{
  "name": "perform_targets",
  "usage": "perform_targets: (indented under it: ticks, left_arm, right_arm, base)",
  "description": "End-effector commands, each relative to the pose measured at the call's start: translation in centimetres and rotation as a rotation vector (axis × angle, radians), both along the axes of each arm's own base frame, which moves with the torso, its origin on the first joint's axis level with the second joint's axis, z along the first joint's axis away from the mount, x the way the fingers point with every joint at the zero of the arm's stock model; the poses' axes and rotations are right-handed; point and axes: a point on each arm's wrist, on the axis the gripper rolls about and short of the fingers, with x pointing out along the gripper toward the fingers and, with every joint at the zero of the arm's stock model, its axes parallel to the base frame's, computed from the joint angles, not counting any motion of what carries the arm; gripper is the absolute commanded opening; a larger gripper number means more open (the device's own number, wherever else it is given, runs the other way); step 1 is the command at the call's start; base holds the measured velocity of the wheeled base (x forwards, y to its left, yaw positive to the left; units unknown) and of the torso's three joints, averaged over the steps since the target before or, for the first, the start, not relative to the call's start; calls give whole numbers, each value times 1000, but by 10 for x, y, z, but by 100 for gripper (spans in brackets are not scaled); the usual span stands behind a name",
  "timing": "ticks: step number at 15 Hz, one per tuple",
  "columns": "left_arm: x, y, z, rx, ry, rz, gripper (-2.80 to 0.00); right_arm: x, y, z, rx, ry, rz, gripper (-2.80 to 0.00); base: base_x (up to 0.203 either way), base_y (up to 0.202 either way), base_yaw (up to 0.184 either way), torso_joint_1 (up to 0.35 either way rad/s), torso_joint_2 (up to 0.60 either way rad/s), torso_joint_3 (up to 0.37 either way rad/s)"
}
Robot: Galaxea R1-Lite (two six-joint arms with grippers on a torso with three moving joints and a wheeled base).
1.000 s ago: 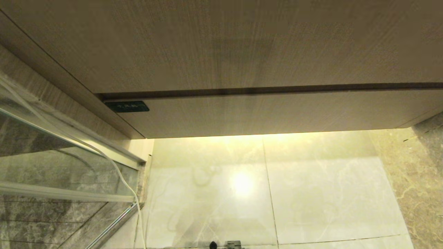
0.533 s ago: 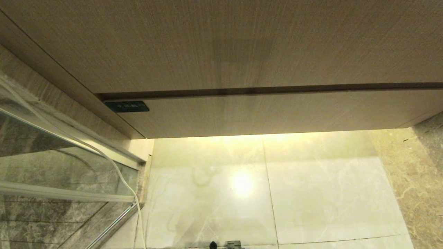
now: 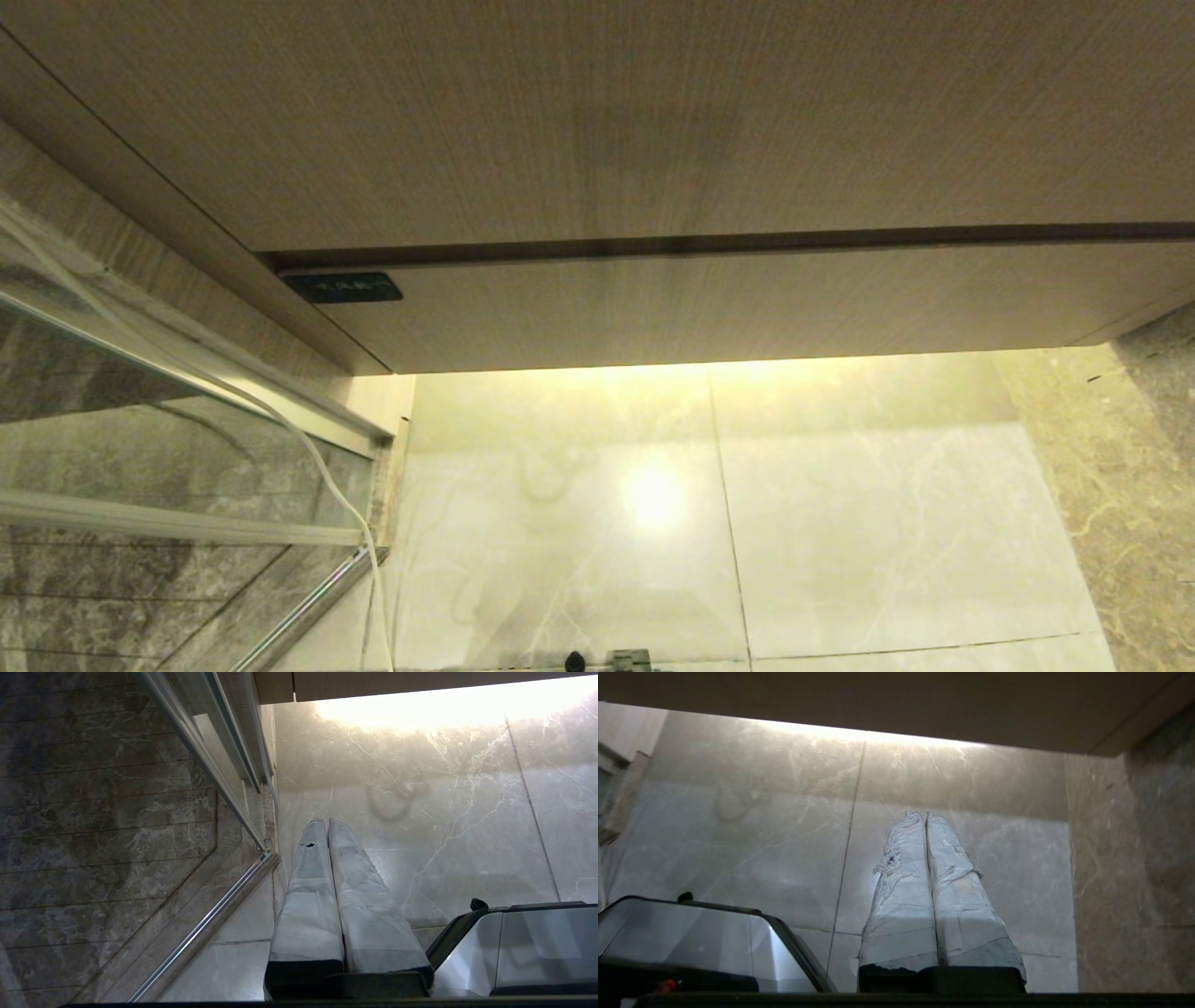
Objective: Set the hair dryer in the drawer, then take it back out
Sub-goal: Pull open the drawer
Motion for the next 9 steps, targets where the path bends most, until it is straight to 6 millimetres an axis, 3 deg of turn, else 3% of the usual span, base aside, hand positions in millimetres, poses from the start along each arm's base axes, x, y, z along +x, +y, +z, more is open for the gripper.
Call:
perform_targets:
  ticks: [1, 3, 5, 9]
  left_arm:
    - [0, 0, 0, 0, 0, 0, -280]
    - [0, 0, 0, 0, -1, 0, -280]
    - [0, 0, 0, -1, 0, 0, -280]
    - [0, 0, 0, 0, -1, 0, -280]
  right_arm:
    - [-23, 1, 38, -31, 16, 33, -280]
    - [-34, 2, 77, -61, 85, 91, -280]
    - [-26, 4, 113, -70, 206, 175, -280]
    - [10, 7, 145, -174, 367, 335, -280]
  base:
    - [0, 0, 0, 0, 0, 0]
    - [0, 0, 0, 0, 0, 0]
    - [0, 0, 0, 0, 0, 0]
    - [0, 0, 0, 0, 0, 0]
